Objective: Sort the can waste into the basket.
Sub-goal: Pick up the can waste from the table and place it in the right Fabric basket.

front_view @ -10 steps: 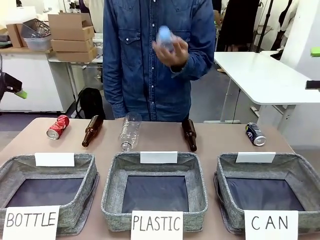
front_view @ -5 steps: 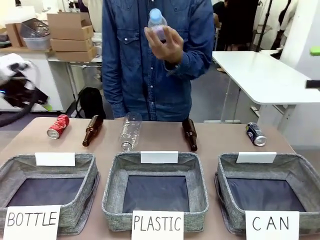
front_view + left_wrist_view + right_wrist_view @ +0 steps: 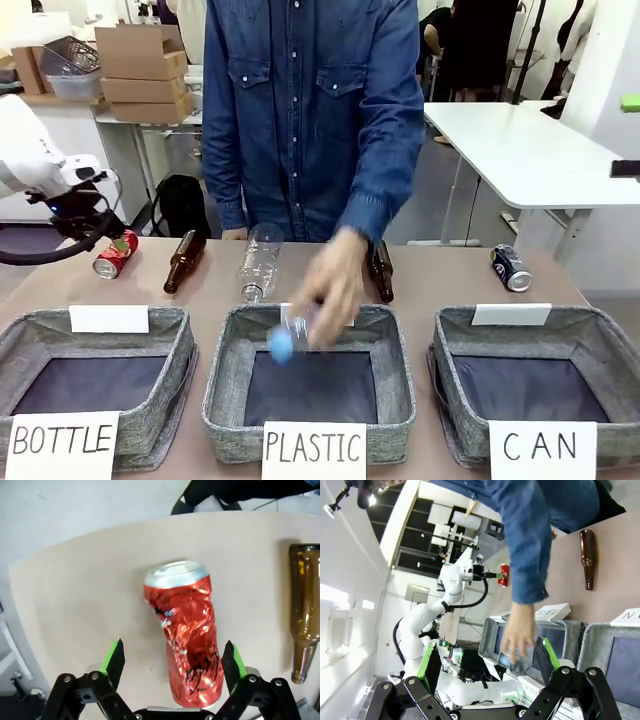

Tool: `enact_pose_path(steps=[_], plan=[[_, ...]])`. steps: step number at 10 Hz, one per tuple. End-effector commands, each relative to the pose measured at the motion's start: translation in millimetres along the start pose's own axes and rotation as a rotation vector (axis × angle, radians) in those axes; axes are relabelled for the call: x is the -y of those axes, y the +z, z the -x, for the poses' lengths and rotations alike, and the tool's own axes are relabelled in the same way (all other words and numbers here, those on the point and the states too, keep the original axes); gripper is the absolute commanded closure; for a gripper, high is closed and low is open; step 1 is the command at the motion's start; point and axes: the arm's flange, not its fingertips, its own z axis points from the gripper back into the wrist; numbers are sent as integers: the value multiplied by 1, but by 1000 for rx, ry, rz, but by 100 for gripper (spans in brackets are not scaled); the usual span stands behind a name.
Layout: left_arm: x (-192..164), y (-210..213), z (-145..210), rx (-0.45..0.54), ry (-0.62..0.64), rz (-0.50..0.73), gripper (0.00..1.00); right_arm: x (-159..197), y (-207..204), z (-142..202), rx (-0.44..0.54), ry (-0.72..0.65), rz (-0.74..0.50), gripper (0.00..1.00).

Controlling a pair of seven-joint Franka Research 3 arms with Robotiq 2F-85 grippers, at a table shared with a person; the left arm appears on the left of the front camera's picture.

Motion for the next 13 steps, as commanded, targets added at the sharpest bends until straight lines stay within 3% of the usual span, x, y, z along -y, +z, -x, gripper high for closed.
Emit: enact_pose_path(steps=[1,9,10,11,12,13], plan=[[-2,2,-8,-27,0,9,0,-1,-2,-3,7,25,-24,0],[-4,-27,-7,-28,33,-51,0,-1,-2,-3,7,25,-24,0],[-4,-27,-6,-25,25,-67,59,-1,-2,-3,7,25,-24,0],[-4,-27,-6,-34,3,-61,57,-1,-2,-3,7,25,-24,0],[-3,-27,-6,-29,0,-68,100,-1,-2,-3,7,25,-24,0],[-1,-27,-7,-28,-4,-68,100,-1,-2,-3,7,25,-24,0]])
